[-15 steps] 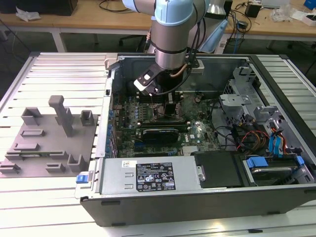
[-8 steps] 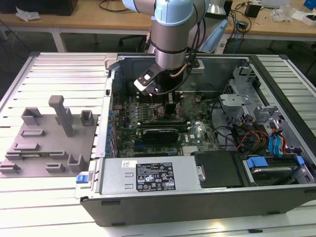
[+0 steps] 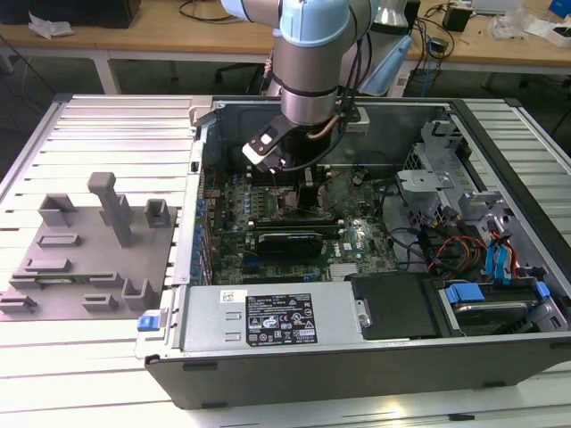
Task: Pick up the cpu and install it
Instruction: 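Place the cpu into insertion slot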
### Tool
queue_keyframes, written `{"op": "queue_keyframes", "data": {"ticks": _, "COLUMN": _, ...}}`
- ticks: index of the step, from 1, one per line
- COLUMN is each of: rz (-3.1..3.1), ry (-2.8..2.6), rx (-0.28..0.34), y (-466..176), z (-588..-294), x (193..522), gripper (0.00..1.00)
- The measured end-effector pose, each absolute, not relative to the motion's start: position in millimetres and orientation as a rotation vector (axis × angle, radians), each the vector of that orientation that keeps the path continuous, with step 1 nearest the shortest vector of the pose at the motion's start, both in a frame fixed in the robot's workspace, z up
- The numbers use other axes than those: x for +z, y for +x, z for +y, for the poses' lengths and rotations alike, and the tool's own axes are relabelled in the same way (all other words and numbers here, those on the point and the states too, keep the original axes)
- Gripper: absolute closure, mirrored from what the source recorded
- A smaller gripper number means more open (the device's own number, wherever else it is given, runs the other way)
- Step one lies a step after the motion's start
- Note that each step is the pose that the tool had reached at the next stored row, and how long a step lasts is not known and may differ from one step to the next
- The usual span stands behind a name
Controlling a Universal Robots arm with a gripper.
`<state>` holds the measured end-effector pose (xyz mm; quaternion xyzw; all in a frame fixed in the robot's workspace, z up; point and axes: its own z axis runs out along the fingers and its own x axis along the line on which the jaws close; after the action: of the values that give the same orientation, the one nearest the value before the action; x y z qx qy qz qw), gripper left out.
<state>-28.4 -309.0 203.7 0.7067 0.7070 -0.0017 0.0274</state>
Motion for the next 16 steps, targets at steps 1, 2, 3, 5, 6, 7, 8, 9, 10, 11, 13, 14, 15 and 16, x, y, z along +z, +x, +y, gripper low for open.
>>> {"op": "queue_keyframes", "data": {"ticks": 1, "rz": 2.183, "ry": 2.182, "rx": -0.005, "y": -28.4, "z": -308.9, "x": 206.1, "gripper": 0.38}}
{"op": "queue_keyframes", "data": {"ticks": 2, "rz": 2.183, "ry": 2.182, "rx": -0.005, "y": -28.4, "z": -309.0, "x": 207.9, "gripper": 0.38}}
{"op": "queue_keyframes", "data": {"ticks": 3, "rz": 2.183, "ry": 2.182, "rx": -0.005, "y": -28.4, "z": -309.0, "x": 208.8, "gripper": 0.38}}
{"op": "queue_keyframes", "data": {"ticks": 5, "rz": 2.183, "ry": 2.182, "rx": -0.005, "y": -28.4, "z": -308.9, "x": 208.7, "gripper": 0.38}}
{"op": "queue_keyframes", "data": {"ticks": 6, "rz": 2.183, "ry": 2.182, "rx": -0.005, "y": -28.4, "z": -308.9, "x": 208.8, "gripper": 0.38}}
{"op": "queue_keyframes", "data": {"ticks": 7, "rz": 2.183, "ry": 2.182, "rx": -0.005, "y": -28.4, "z": -308.9, "x": 208.9, "gripper": 0.38}}
{"op": "queue_keyframes", "data": {"ticks": 8, "rz": 2.183, "ry": 2.182, "rx": -0.005, "y": -28.5, "z": -309.0, "x": 208.9, "gripper": 0.40}}
{"op": "queue_keyframes", "data": {"ticks": 9, "rz": 2.183, "ry": 2.182, "rx": -0.005, "y": -28.4, "z": -309.0, "x": 208.9, "gripper": 0.47}}
{"op": "queue_keyframes", "data": {"ticks": 10, "rz": 2.183, "ry": 2.182, "rx": -0.005, "y": -28.4, "z": -308.9, "x": 208.9, "gripper": 0.47}}
{"op": "queue_keyframes", "data": {"ticks": 11, "rz": 2.183, "ry": 2.182, "rx": -0.005, "y": -28.4, "z": -309.0, "x": 209.0, "gripper": 0.53}}
{"op": "queue_keyframes", "data": {"ticks": 13, "rz": 2.183, "ry": 2.182, "rx": -0.005, "y": -28.4, "z": -309.0, "x": 209.0, "gripper": 0.65}}
{"op": "queue_keyframes", "data": {"ticks": 14, "rz": 2.183, "ry": 2.182, "rx": -0.005, "y": -28.4, "z": -309.0, "x": 209.1, "gripper": 0.77}}
{"op": "queue_keyframes", "data": {"ticks": 15, "rz": 2.183, "ry": 2.182, "rx": -0.005, "y": -28.5, "z": -309.0, "x": 209.1, "gripper": 0.83}}
{"op": "queue_keyframes", "data": {"ticks": 16, "rz": 2.183, "ry": 2.182, "rx": -0.005, "y": -28.4, "z": -308.9, "x": 209.1, "gripper": 0.89}}
